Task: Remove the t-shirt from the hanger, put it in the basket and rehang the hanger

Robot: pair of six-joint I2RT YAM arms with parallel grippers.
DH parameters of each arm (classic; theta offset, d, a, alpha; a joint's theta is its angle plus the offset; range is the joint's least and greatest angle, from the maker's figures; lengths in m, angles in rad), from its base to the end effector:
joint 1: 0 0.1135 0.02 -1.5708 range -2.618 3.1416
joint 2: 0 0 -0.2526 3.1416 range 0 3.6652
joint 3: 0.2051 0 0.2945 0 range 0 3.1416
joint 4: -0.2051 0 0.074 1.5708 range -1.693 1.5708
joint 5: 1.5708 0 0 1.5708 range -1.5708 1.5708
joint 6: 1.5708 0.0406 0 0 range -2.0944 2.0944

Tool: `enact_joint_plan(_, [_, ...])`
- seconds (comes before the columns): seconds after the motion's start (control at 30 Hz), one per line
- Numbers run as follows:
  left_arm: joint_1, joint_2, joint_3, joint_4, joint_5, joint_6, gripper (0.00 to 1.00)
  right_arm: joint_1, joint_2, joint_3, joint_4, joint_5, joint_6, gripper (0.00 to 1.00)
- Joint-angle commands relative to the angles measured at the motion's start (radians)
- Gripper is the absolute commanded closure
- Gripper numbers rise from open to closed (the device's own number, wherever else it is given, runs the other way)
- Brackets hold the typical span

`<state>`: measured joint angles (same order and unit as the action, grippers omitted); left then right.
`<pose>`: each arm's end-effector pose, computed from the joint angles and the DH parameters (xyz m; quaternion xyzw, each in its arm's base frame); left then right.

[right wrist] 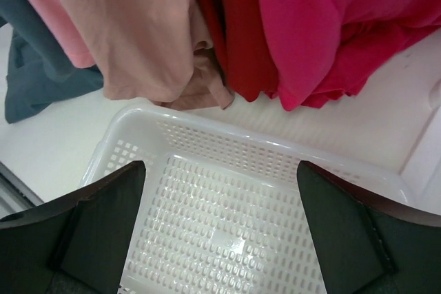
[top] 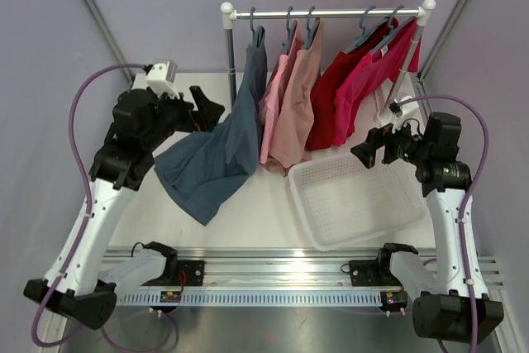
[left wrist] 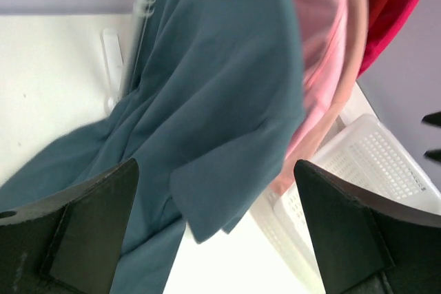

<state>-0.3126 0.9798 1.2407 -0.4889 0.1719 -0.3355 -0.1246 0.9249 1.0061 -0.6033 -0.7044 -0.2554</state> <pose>0.2390 -0.0845 0.4298 0.0445 0.7806 -0.2611 0.5661 0.2428 -0.0039 0.3461 -0.2254 0.7995 0.2045 0.5179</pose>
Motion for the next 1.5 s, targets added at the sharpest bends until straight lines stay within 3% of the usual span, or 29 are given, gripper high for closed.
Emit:
enact_joint_plan(0.0, [-0.048,0.109,0.190,-0.056,-0.147,0.026,0.01,-0.001,-0.029,-0.032,0.054,-0.099,-0.018,0.00])
enact_joint_plan(0.37, [-0.187,0.476,0.594,-0.056,-0.316,0.113,0.08,-0.001,-0.052,-0.098,0.106,-0.127,0.005,0.01])
enact_joint_plan(0.6, [-0.221,0.657,0.811,-0.109,-0.377,0.153,0.21,0.000,-0.067,-0.120,0.108,-0.118,-0.007,0.01])
enact_joint_plan(1.07, [-0.270,0.749,0.839,-0.185,-0.522,0.228,0.35,-0.001,-0.060,-0.115,0.093,-0.107,-0.016,0.01])
enact_joint_plan(1.4, [-0.270,0.827,0.911,-0.204,-0.499,0.260,0.55,-0.001,-0.058,-0.116,0.094,-0.098,-0.013,0.01])
enact_joint_plan(1.47, [-0.270,0.835,0.919,-0.206,-0.489,0.266,0.63,-0.001,-0.058,-0.118,0.096,-0.096,-0.013,0.01])
